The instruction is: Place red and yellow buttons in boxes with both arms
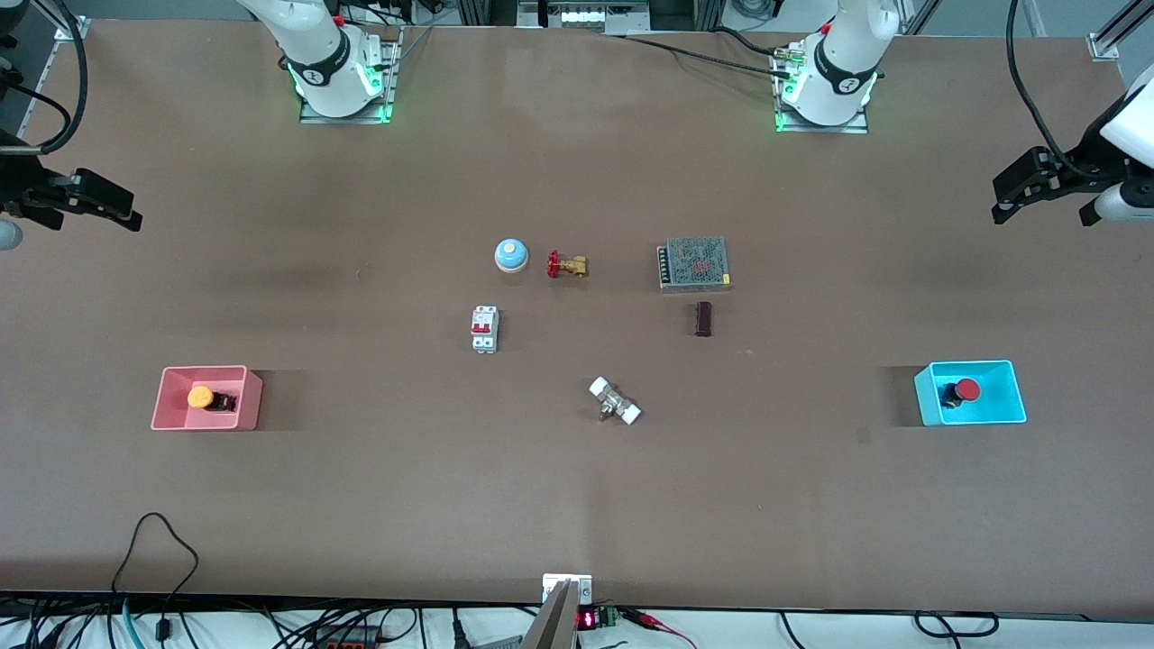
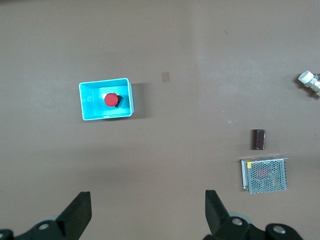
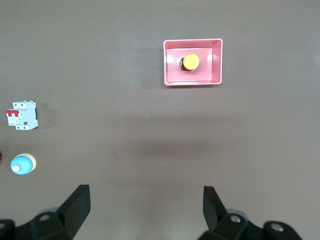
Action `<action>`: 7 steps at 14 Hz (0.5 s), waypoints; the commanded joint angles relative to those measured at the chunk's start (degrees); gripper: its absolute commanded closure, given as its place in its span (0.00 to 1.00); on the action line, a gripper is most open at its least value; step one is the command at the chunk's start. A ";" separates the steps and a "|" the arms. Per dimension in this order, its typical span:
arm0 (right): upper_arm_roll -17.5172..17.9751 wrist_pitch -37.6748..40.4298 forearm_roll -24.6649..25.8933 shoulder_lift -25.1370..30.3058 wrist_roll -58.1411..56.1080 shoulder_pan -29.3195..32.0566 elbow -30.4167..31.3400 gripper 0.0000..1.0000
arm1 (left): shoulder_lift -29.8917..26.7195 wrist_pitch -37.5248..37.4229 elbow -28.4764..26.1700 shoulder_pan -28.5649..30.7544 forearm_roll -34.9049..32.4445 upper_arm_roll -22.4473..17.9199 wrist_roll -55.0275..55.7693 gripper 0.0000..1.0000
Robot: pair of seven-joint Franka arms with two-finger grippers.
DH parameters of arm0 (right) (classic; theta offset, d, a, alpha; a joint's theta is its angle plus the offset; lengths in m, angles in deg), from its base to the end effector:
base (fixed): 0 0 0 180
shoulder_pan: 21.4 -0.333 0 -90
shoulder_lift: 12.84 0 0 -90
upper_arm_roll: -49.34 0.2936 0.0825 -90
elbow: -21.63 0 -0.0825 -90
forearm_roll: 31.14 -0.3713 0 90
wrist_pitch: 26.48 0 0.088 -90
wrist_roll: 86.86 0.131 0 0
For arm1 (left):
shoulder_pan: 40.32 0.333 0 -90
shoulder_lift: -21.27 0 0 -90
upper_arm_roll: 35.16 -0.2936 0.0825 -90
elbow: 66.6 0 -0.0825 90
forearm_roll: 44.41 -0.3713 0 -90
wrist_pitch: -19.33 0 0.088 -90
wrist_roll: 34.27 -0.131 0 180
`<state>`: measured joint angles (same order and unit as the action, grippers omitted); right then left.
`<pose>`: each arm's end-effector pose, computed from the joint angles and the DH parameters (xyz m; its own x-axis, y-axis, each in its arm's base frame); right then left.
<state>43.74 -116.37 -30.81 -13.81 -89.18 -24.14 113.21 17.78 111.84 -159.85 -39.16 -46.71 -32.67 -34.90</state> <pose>0.5432 -0.0275 0.5562 0.9989 -0.0094 -0.0466 -0.0092 -0.9999 0.0055 0.5296 -0.0078 0.5886 0.9982 -0.0360 0.0474 -0.0339 -0.9985 -0.0433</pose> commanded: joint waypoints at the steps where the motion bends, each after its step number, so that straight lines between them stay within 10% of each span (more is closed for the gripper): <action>1: 1.03 -0.37 0.28 1.94 0.74 0.81 1.85 0.00 | -1.09 -1.71 -0.36 -0.02 -0.35 -0.29 0.63 0.00; 7: 1.03 -0.46 0.28 1.85 0.56 0.89 1.41 0.00 | -0.56 -1.72 -0.26 -0.11 -0.43 0.05 2.46 0.00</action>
<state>43.80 -116.36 -30.81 -13.36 -89.18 -24.14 113.49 17.79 110.69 -159.85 -39.11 -46.71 -32.84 -34.28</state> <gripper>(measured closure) 0.000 0.000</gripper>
